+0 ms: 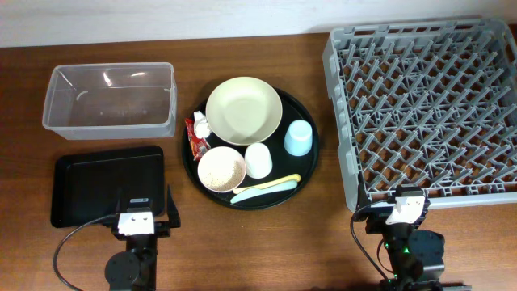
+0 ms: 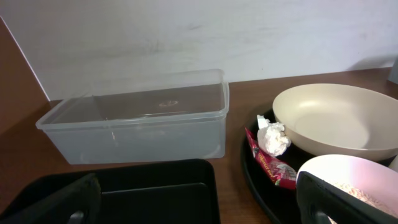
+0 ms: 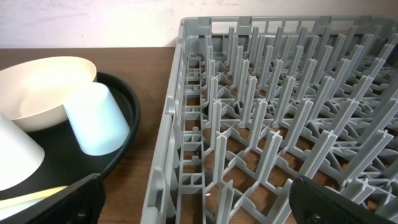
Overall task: Sort waste into correct bins and load items into the dishwasher rack
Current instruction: 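Raise both arms from rest toward the table items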
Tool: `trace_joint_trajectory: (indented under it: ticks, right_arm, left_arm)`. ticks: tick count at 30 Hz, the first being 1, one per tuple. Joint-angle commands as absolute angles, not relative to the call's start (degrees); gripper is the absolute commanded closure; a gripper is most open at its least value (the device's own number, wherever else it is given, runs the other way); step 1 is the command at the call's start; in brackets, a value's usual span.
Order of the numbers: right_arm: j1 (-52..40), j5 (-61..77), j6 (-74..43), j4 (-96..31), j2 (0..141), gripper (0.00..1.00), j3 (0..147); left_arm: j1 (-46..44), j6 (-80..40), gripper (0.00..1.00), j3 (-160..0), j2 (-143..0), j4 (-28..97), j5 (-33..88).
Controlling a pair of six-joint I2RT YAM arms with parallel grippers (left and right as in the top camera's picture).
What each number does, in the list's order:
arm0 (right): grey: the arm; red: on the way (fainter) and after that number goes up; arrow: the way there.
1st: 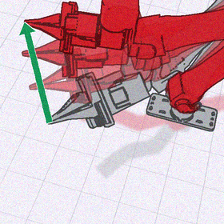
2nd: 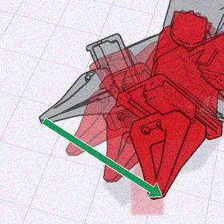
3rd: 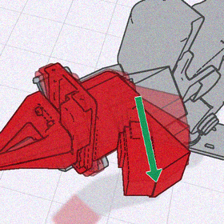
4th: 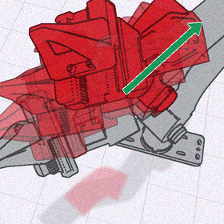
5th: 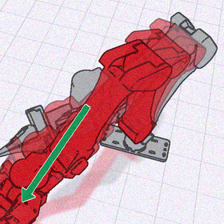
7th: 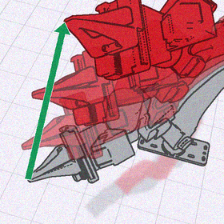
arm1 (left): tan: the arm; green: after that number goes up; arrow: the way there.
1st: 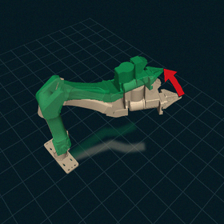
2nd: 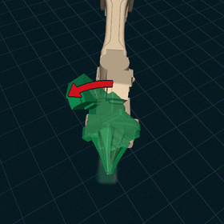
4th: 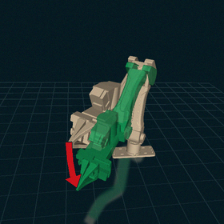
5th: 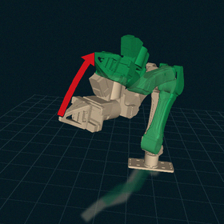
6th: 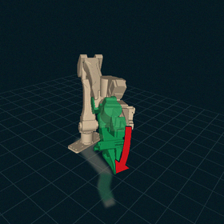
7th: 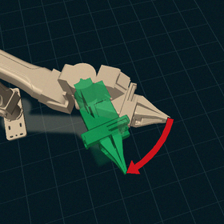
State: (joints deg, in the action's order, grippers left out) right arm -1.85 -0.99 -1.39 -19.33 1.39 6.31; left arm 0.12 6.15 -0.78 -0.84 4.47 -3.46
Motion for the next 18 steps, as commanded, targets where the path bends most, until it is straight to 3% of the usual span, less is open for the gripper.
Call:
trace_joint_trajectory:
  ticks: [1, 18]
  right_arm:
    - [-1.48, -1.52, -1.8, -19.4, 0.95, 0.02, 5.87]
    - [-1.48, -6.13, -1.85, -19.29, 0.95, 0.02, 5.89]
  left_arm:
    - [-0.05, 5.63, 0.0, -0.51, -0.34, 4.54, -3.25]
    - [-0.05, 5.69, 0.0, -0.51, -0.34, 4.23, -4.27]
